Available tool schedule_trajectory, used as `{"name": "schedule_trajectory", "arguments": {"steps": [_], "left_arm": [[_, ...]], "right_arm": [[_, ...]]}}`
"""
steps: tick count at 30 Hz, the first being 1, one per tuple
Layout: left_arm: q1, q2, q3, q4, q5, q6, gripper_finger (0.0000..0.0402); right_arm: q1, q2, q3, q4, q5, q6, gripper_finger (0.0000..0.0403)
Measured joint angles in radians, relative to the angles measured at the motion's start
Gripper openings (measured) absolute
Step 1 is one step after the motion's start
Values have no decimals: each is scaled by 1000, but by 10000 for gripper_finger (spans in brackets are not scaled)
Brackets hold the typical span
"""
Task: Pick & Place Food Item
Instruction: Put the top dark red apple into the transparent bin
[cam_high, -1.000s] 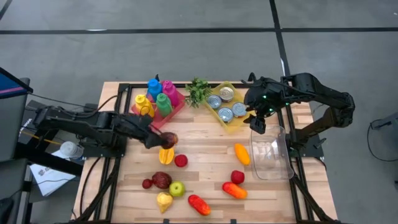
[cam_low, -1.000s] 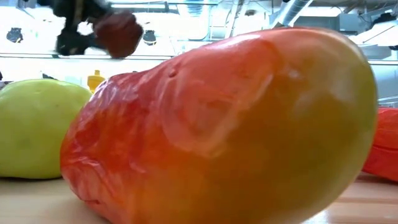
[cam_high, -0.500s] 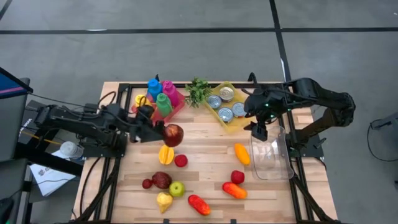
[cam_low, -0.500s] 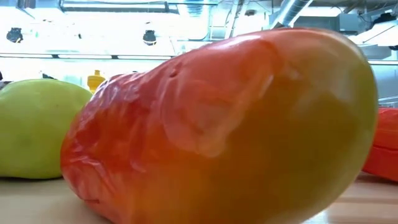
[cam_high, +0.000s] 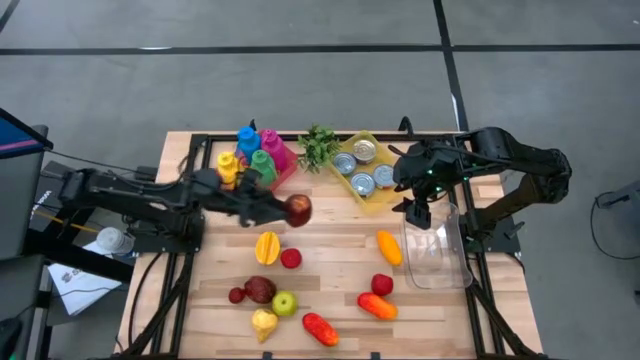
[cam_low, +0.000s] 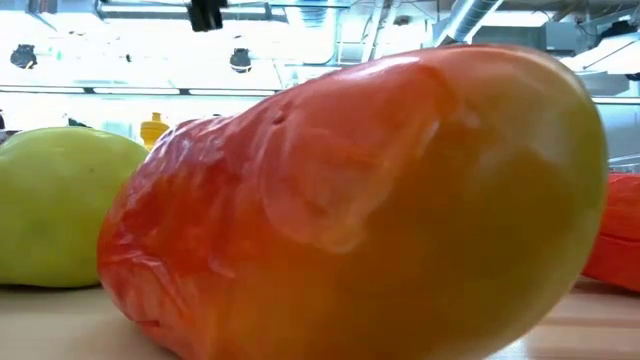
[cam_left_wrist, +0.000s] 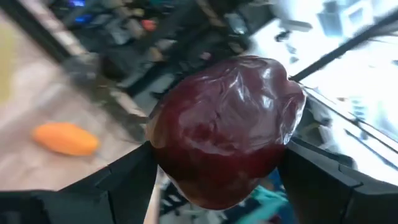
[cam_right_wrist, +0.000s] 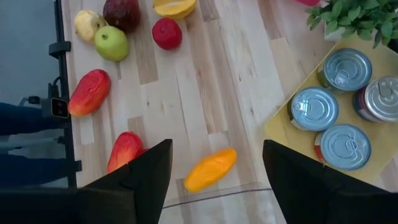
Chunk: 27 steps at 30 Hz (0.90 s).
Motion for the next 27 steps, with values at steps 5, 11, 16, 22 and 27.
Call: {"name": "schedule_trajectory", "arguments": {"steps": [5,11,16,22,27], "left_arm": [[68,131,39,41,130,0,296],[102,245,147,149,308,44,298],[112,252,210,181,325,109,309],[122,245,255,185,334,124,310],[122,219,255,166,358,104,305]], "right_arm": [[0,0,0,14,0,4,244],[-3,17,1,280,-1,-99,244],[-17,53,1,443,-4,-181,247],[-16,125,-1,545,-6,-274,274],[-22,154,1,586,-7,-288,294]]}}
